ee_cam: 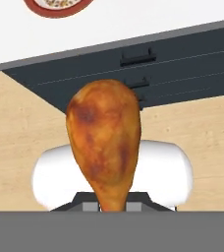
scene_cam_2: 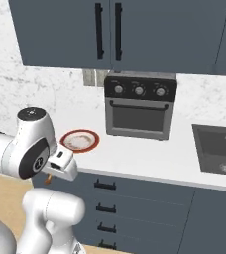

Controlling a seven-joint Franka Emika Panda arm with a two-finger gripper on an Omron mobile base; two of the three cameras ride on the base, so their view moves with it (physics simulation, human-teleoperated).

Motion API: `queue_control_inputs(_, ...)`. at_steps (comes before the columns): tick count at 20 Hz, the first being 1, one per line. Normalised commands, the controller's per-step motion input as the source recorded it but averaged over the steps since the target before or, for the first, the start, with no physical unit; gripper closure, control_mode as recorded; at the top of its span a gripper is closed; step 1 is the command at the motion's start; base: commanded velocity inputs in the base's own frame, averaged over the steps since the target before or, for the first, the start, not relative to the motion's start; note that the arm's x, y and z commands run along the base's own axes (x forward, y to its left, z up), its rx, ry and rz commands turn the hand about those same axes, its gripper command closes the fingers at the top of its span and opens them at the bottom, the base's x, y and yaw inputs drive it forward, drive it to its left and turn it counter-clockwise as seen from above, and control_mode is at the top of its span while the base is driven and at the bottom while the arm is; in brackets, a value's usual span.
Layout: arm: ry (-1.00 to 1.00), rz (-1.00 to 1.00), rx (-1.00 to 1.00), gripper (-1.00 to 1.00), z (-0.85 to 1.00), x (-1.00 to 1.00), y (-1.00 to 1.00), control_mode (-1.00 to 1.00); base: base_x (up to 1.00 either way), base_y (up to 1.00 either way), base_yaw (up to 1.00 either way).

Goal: Pick up the knife from the drawer and place it on the cutting board. Then place the meat from the plate to the cutting board.

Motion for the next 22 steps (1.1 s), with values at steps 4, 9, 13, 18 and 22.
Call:
queue_control_inputs(4,0.0,0.0,0.0,1.0,0.0,0.0,0.0,1.0,-0.25,-1.0,-0.1)
queue_control_inputs(9,0.0,0.0,0.0,1.0,0.0,0.0,0.0,1.0,0.0,-1.0,-0.05)
queue_control_inputs(13,0.0,0.0,0.0,1.0,0.0,0.0,0.0,1.0,0.0,-1.0,-0.03)
queue_control_inputs(18,0.0,0.0,0.0,1.0,0.0,0.0,0.0,1.0,0.0,-1.0,-0.02)
queue_control_inputs(22,0.0,0.0,0.0,1.0,0.0,0.0,0.0,1.0,0.0,-1.0,-0.02)
